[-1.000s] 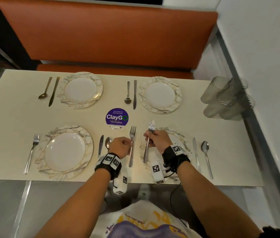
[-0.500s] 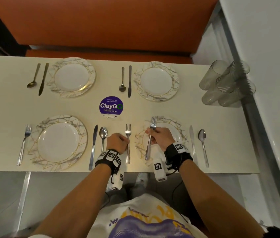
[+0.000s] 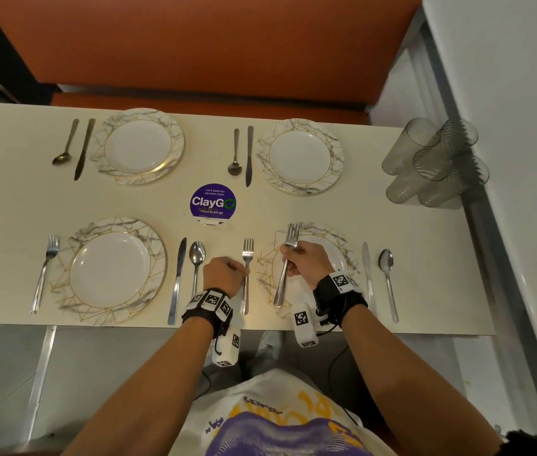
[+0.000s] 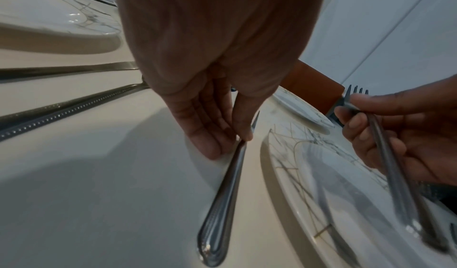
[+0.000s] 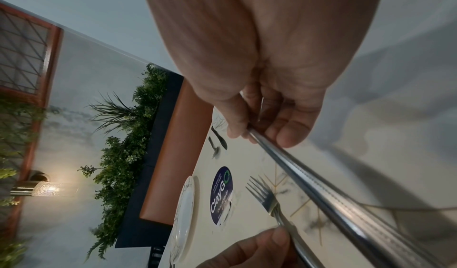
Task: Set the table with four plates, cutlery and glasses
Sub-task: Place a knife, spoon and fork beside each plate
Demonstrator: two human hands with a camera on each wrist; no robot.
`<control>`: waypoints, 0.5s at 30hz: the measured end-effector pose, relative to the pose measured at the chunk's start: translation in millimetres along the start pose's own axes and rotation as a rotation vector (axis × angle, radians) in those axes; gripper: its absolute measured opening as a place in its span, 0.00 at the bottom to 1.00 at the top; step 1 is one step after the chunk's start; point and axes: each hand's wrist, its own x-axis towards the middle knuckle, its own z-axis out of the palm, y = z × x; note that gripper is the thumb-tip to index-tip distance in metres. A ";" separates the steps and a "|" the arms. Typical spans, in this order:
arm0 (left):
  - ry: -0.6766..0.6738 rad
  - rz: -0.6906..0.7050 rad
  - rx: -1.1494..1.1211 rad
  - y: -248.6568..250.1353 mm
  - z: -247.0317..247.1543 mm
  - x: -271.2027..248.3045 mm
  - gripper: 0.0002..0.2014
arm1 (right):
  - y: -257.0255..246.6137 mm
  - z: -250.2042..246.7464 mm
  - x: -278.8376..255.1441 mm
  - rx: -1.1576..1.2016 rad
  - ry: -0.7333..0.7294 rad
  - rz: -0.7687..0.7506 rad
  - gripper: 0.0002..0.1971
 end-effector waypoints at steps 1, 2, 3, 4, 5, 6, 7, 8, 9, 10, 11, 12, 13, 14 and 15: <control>0.021 -0.001 0.007 1.3 -1.3 -0.2 0.04 | 0.1 -0.4 0.6 -0.011 -0.003 -0.004 0.10; 0.054 0.010 0.018 3.5 -2.9 -1.4 0.05 | -0.4 -0.3 1.3 -0.018 -0.002 -0.006 0.10; 0.091 0.042 0.022 6.2 -4.3 -2.9 0.06 | -1.6 0.1 2.0 -0.018 -0.001 -0.009 0.10; 0.121 0.092 0.013 11.1 -6.1 -5.6 0.06 | -4.2 1.0 2.3 -0.015 0.000 -0.013 0.09; 0.138 0.149 -0.008 17.3 -7.5 -8.4 0.05 | -7.6 2.3 2.8 -0.009 0.000 -0.021 0.08; 0.135 0.203 -0.045 24.5 -8.2 -10.7 0.05 | -12.6 3.8 3.0 -0.007 -0.001 -0.034 0.07; 0.105 0.242 -0.090 31.7 -8.2 -11.7 0.05 | -18.3 5.5 2.8 -0.003 -0.005 -0.051 0.07; 0.041 0.260 -0.136 40.8 -9.0 -13.1 0.05 | -24.9 7.3 2.7 0.001 -0.011 -0.071 0.06; -0.056 0.250 -0.170 48.1 -9.3 -13.1 0.07 | -31.9 9.2 2.5 0.006 -0.016 -0.092 0.05; -0.160 0.232 -0.193 55.1 -9.9 -13.0 0.09 | -39.6 10.6 1.9 0.010 -0.018 -0.109 0.05; -0.244 0.216 -0.221 59.6 -10.8 -12.7 0.10 | -47.0 11.6 1.7 0.013 -0.015 -0.126 0.06; -0.293 0.209 -0.267 62.8 -12.5 -13.5 0.10 | -54.6 11.7 1.5 0.014 -0.010 -0.138 0.07; -0.306 0.208 -0.333 65.0 -15.9 -15.0 0.09 | -62.1 10.8 1.3 0.019 -0.012 -0.146 0.08; -0.291 0.206 -0.396 65.7 -21.0 -15.7 0.08 | -69.8 8.8 0.8 0.025 -0.020 -0.147 0.09; -0.274 0.199 -0.448 65.9 -27.6 -15.8 0.07 | -76.7 6.0 0.7 0.035 -0.029 -0.143 0.09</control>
